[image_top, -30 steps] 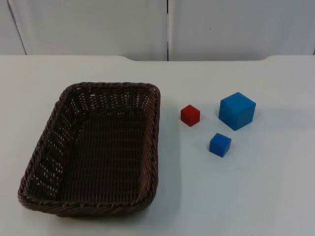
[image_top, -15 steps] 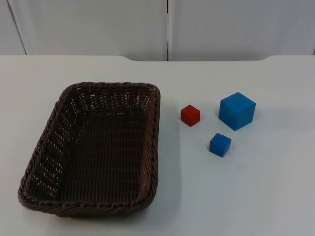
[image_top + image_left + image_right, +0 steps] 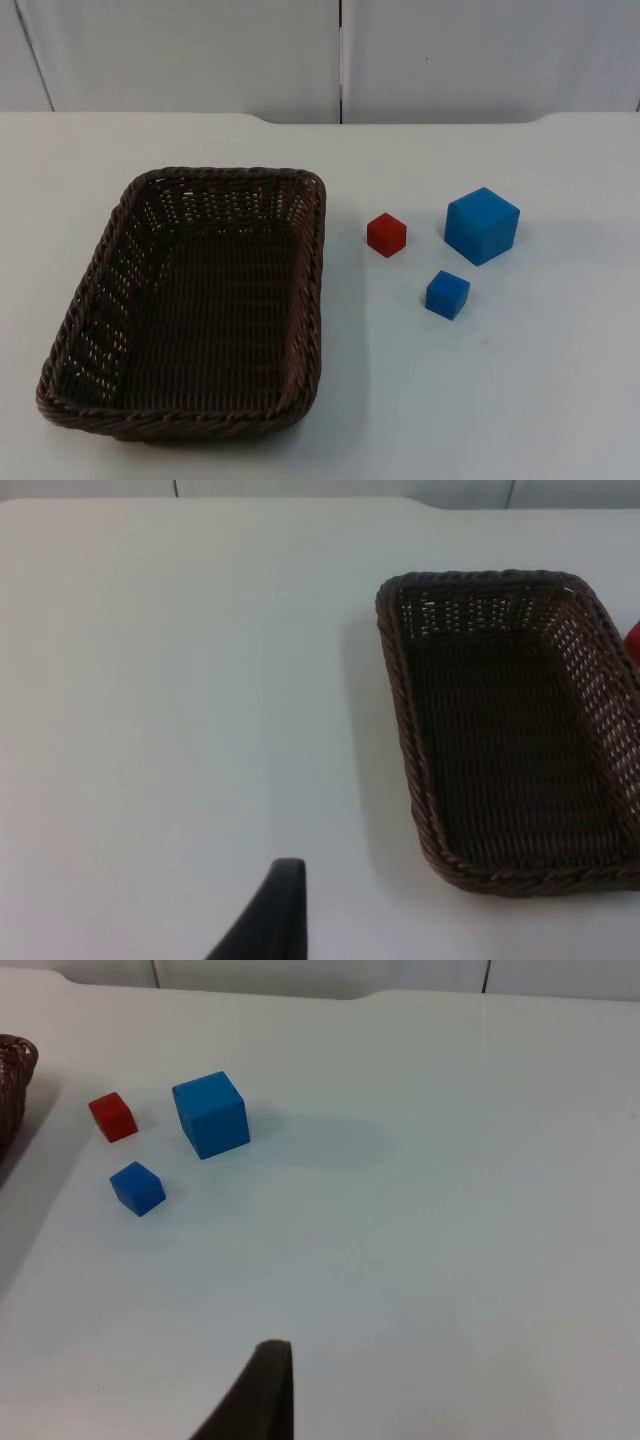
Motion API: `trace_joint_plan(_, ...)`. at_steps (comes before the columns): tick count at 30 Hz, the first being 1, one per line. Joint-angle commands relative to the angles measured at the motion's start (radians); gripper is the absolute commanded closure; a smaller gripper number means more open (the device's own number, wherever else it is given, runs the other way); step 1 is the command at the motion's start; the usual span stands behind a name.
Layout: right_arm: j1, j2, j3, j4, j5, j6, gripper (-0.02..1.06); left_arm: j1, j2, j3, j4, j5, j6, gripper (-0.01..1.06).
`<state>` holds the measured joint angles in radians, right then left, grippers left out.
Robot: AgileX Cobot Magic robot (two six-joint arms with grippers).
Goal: Pick up the basket with the left hand and place the largest block into the basket with the right hand.
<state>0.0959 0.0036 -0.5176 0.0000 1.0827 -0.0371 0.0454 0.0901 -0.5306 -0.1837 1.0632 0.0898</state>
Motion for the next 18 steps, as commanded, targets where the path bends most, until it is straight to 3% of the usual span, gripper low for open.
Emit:
trace_joint_plan(1, -0.005, -0.004, 0.003, 0.000, -0.005, 0.001, -0.01, 0.003, 0.007, -0.005, -0.014, -0.010, -0.009, 0.00)
trace_joint_plan(18, -0.005, -0.004, 0.003, 0.000, -0.005, 0.001, -0.01, 0.003, 0.045, -0.005, -0.055, -0.028, -0.009, 0.00)
